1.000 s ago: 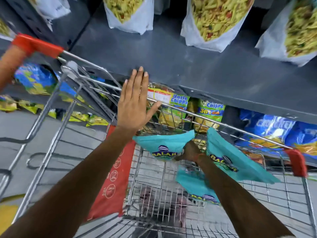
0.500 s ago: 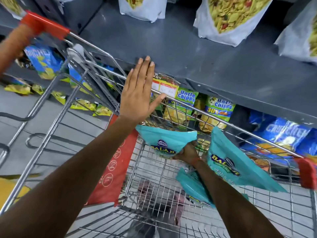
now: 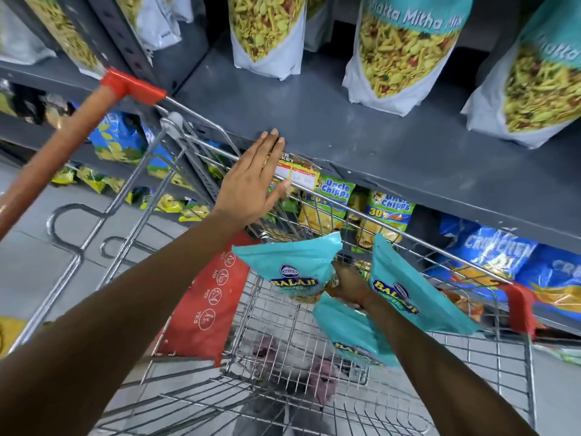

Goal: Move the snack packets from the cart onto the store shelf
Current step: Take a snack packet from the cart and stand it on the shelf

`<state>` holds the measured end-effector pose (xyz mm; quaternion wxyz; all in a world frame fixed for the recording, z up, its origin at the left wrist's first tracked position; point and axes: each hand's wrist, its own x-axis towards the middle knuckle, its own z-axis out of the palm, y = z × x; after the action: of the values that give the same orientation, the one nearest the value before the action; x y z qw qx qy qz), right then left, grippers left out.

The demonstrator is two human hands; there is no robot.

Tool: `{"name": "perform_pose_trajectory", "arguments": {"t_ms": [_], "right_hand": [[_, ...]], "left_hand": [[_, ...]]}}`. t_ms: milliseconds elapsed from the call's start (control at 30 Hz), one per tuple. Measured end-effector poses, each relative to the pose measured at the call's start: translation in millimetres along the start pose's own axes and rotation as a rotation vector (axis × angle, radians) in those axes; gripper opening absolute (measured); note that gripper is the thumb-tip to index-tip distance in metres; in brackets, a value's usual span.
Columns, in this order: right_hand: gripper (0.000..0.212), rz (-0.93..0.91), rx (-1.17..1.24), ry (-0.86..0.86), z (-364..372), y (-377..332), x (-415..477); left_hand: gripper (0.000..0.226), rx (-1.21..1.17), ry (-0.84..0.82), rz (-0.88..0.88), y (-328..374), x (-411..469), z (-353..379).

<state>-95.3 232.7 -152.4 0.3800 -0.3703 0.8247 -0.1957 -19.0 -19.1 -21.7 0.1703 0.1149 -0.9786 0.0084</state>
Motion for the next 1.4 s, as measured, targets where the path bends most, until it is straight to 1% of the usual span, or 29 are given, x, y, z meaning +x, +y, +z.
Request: {"name": "perform_pose_trajectory", "arguments": {"t_ms": [167, 267, 367, 433, 467, 533, 567, 600, 667, 700, 767, 867, 1033, 1133, 1200, 1233, 1267, 1333, 1367, 1400], "right_hand": [[0.068, -0.039, -0.030, 0.013, -31, -21, -17], [0.073, -0.048, -0.003, 0.047, -52, -38, -28], [0.075, -0.037, 0.032, 0.069, -71, -49, -38], [0.067, -0.010, 0.057, 0.109, -85, -53, -46], [0.058, -0.002, 0.089, 0.139, -93, -60, -52], [0.029, 0.021, 0.144, 0.179, -108, -72, -65], [0.026, 0.018, 0.174, 0.195, -116, -83, -74], [0.034, 0.002, 0.213, 0.210, -124, -93, -81], [0.046, -0.035, 0.283, 0.229, -136, -114, -90], [0.047, -0.068, 0.315, 0.224, -142, -123, -93], [0.042, -0.105, 0.340, 0.213, -152, -135, -93], [0.024, -0.170, 0.364, 0.233, -161, -149, -90], [0.035, -0.178, 0.364, 0.333, -181, -164, -76], [0.035, -0.175, 0.386, 0.365, -185, -165, -70], [0.046, -0.166, 0.381, 0.381, -184, -164, -59], [0.054, -0.149, 0.375, 0.393, -186, -165, -51], [0.057, -0.118, 0.365, 0.388, -187, -164, -46], [0.046, -0.120, 0.317, 0.335, -182, -219, 12], [0.042, -0.135, 0.329, 0.334, -185, -221, 16], [0.046, -0.153, 0.354, 0.343, -189, -224, 21]], "left_hand": [[0.062, -0.036, -0.105, 0.031, -7, 7, -18], [0.053, -0.091, -0.152, 0.050, -13, 13, -26], [0.049, -0.116, -0.241, 0.090, -22, 21, -39], [0.050, -0.082, -0.290, 0.114, -31, 22, -45], [0.049, -0.052, -0.288, 0.123, -36, 20, -46], [0.053, 0.002, -0.251, 0.100, -44, 11, -47], [0.051, 0.032, -0.230, 0.069, -45, 5, -51], [0.050, 0.078, -0.210, 0.028, -43, -1, -57], [0.056, 0.158, -0.196, -0.089, -42, -12, -67], [0.057, 0.183, -0.188, -0.136, -44, -16, -71], [0.059, 0.218, -0.197, -0.176, -52, -22, -76], [0.063, 0.218, -0.266, -0.157, -60, -32, -74], [0.061, 0.167, -0.294, -0.115, -41, -42, -54], [0.062, 0.157, -0.338, -0.119, -24, -51, -42], [0.062, 0.125, -0.342, -0.094, -15, -59, -36], [0.062, 0.122, -0.324, -0.077, -14, -60, -38], [0.062, 0.117, -0.274, -0.056, -12, -61, -37], [0.061, 0.127, -0.263, -0.144, -73, -65, -44], [0.062, 0.118, -0.252, -0.142, -72, -62, -48], [0.063, 0.118, -0.227, -0.128, -74, -57, -49]]}}
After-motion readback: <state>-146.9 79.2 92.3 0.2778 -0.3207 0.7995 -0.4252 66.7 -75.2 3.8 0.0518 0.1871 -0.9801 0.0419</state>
